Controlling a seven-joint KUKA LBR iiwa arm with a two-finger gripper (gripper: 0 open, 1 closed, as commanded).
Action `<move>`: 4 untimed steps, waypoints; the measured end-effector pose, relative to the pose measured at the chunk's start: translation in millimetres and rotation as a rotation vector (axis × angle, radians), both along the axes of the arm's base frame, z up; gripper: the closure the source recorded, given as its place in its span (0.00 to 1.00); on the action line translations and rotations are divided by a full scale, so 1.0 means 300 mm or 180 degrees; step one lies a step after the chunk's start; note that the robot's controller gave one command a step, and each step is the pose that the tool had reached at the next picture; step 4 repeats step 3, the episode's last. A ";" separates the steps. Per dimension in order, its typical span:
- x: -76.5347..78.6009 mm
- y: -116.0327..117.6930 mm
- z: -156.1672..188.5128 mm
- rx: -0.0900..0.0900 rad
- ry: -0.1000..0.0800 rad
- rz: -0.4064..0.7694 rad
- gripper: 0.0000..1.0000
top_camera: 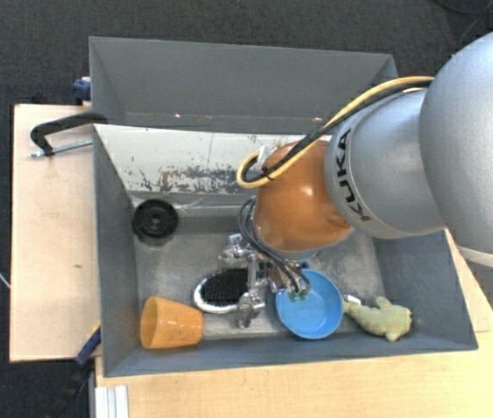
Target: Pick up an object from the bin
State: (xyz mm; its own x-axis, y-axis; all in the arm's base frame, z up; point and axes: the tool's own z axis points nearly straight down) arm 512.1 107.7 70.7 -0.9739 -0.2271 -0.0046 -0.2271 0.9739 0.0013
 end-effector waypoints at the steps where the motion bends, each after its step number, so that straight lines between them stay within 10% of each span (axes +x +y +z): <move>1: 0.003 0.002 0.004 -0.0001 0.0003 -0.0003 0.00; 2: 0.009 0.004 0.009 0.0004 -0.0015 -0.0004 1.00; 3: 0.016 0.009 0.333 0.0003 -0.0022 -0.0004 1.00; 4: 0.016 0.009 0.333 0.0003 -0.0022 -0.0004 1.00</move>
Offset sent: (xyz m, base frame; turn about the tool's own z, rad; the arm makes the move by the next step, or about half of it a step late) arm 0.0000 0.0000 0.0000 0.0000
